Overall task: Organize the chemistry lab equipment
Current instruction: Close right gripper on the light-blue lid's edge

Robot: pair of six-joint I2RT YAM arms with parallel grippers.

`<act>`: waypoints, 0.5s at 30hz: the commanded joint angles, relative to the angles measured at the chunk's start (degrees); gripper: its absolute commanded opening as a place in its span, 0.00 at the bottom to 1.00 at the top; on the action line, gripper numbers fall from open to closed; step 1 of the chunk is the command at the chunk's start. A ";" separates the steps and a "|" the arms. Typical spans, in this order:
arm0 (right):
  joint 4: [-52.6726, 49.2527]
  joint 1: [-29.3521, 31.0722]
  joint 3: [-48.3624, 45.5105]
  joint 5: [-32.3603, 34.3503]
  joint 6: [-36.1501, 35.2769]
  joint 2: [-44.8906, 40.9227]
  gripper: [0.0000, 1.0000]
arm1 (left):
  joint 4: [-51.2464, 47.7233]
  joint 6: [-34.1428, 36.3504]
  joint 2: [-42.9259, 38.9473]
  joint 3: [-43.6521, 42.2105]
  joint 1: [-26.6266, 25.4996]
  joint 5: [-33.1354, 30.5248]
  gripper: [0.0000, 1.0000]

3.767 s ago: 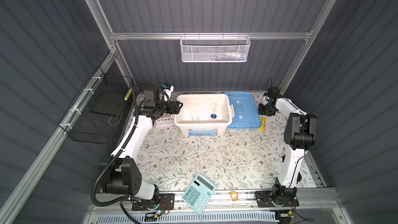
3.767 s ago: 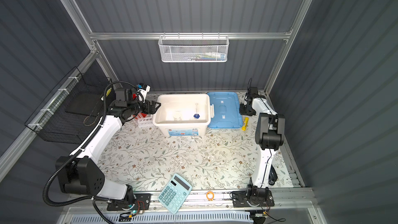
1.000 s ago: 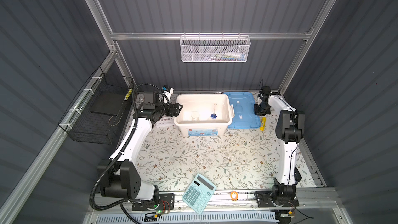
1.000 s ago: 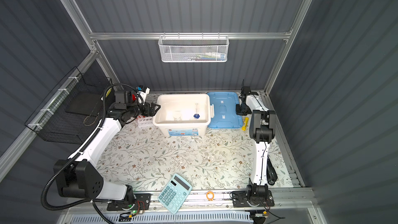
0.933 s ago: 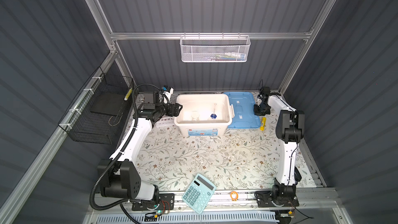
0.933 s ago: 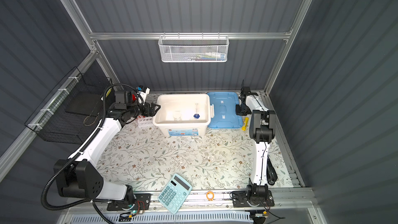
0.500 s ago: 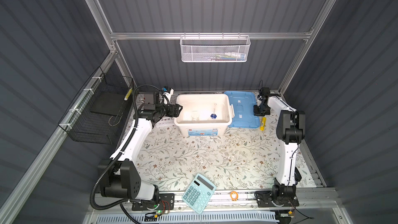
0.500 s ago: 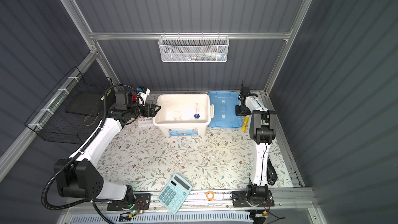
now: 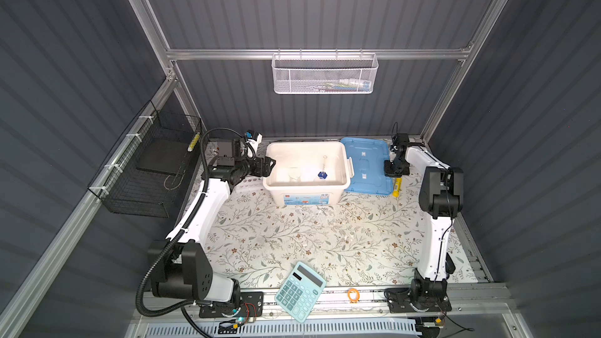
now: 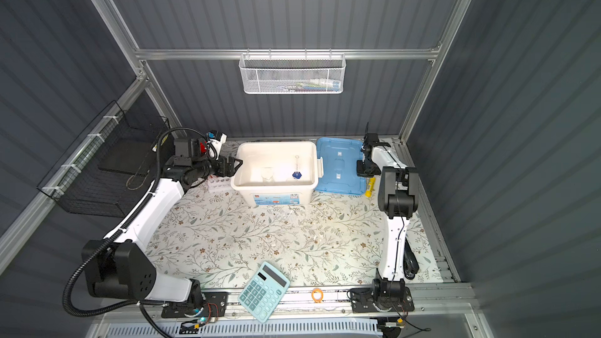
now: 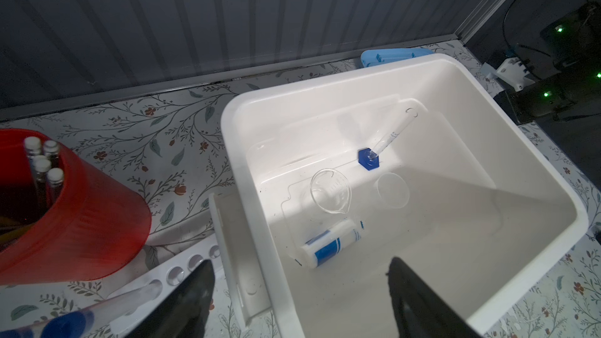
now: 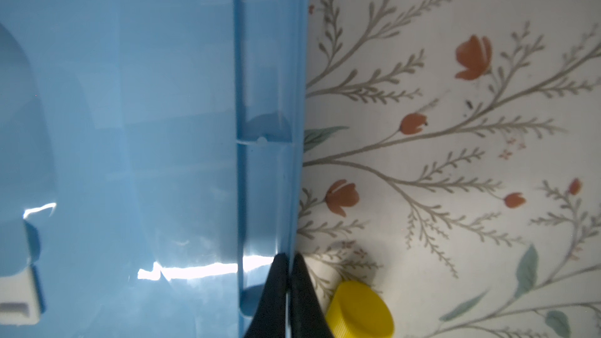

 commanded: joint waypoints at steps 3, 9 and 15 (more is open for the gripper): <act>-2.10 -0.46 0.12 1.25 0.79 -0.05 0.18 | -0.39 0.80 -0.32 -0.61 0.27 0.46 0.84; -2.99 -0.55 3.53 0.51 0.78 2.25 0.17 | -0.84 0.80 -0.44 -0.27 0.28 0.27 0.84; -2.80 -0.60 3.70 -0.49 1.00 2.91 0.14 | -1.37 0.96 -0.37 0.29 0.28 0.16 0.84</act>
